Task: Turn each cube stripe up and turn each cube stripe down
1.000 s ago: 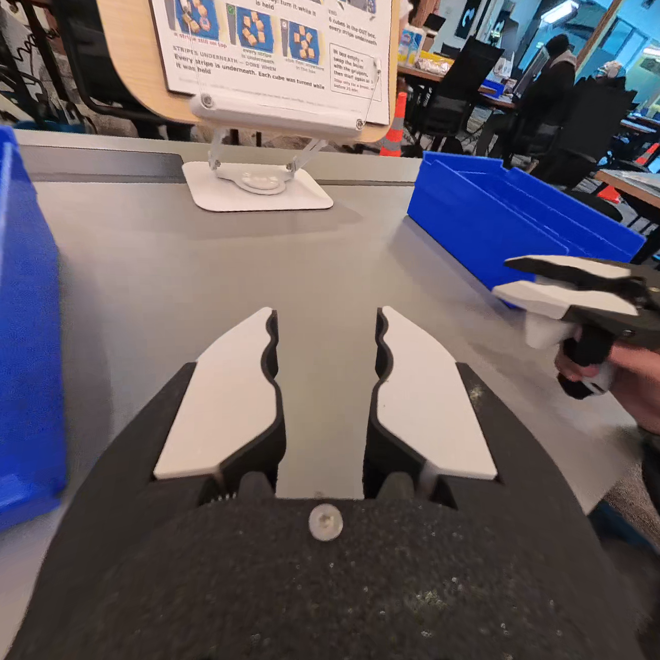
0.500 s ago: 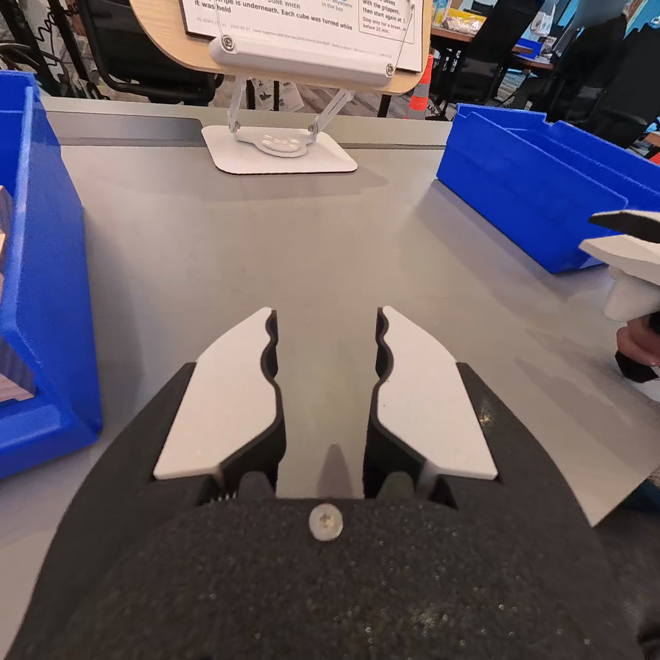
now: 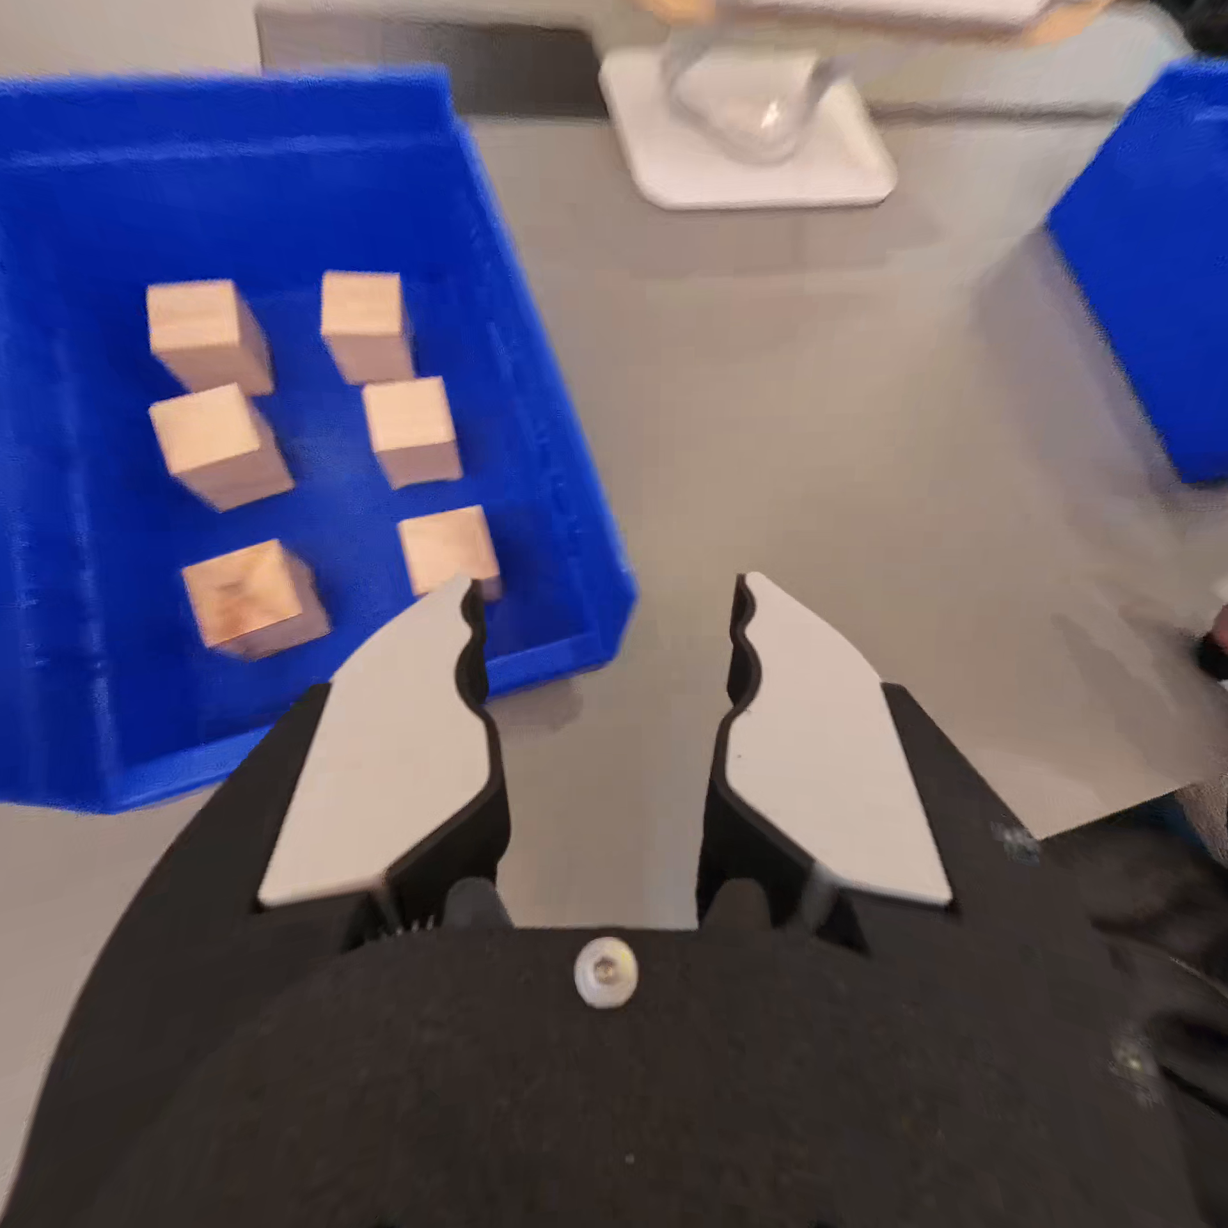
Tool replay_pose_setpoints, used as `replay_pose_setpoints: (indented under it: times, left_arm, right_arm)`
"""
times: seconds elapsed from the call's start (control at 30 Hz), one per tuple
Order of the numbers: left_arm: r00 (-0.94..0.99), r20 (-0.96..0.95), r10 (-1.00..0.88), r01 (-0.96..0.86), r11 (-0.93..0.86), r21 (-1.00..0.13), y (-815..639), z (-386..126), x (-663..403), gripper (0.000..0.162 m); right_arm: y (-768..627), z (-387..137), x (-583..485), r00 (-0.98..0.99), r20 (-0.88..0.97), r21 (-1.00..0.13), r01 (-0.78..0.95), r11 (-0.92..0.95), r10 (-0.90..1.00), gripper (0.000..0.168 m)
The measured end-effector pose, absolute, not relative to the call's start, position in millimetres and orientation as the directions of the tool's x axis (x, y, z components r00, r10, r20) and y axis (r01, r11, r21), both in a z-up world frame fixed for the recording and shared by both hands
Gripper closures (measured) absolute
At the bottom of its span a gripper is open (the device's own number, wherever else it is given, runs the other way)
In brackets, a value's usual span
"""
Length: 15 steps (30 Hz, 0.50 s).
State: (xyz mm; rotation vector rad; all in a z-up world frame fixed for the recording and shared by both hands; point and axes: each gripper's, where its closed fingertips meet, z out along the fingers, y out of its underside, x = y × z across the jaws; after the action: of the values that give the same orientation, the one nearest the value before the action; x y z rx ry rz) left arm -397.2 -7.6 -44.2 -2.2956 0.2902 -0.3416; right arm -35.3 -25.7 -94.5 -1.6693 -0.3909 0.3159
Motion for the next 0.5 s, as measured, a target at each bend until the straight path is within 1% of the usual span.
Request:
replay_pose_setpoints:
  times: [0.1,0.17,0.27,0.37,0.43,0.47,0.5]
  left_arm:
    - [0.961,0.134,-0.241,-0.114,-0.79,-0.602,25.3,-66.5,-428.6,0.094]
    - [0.973,0.124,-0.197,-0.109,-0.855,-0.507,45.6,-91.3,-439.1,0.094]
    - [0.976,0.159,-0.151,-0.084,-0.927,-0.365,60.9,-129.3,-441.4,0.093]
    - [0.985,0.132,-0.108,-0.069,-0.959,-0.276,65.7,-161.5,-448.8,0.092]
    - [0.983,0.156,-0.093,-0.054,-0.971,-0.234,63.5,-176.6,-446.6,0.09]
    - [0.979,0.179,-0.093,-0.052,-0.975,-0.217,60.7,-180.4,-443.2,0.097]
    - [0.976,0.193,-0.1,-0.06,-0.978,-0.201,57.1,-181.9,-440.4,0.115]
  right_arm:
    - [-27.4,-96.4,-41.8,0.893,0.035,-0.989,0.095,-0.113,0.449,0.125]
    - [-28.8,-96.7,-45.2,0.886,0.043,-0.988,0.105,-0.109,0.461,0.126]
    - [-29.7,-97.2,-48.0,0.88,0.056,-0.987,0.12,-0.106,0.472,0.126]
    - [-31.4,-97.2,-50.3,0.873,0.06,-0.987,0.125,-0.105,0.485,0.126]
    - [-32.4,-96.8,-51.0,0.869,0.068,-0.986,0.133,-0.099,0.49,0.126]
    - [-32.5,-96.9,-51.1,0.869,0.074,-0.986,0.139,-0.098,0.49,0.126]
    - [-32.5,-97.4,-51.0,0.868,0.079,-0.985,0.145,-0.097,0.49,0.126]
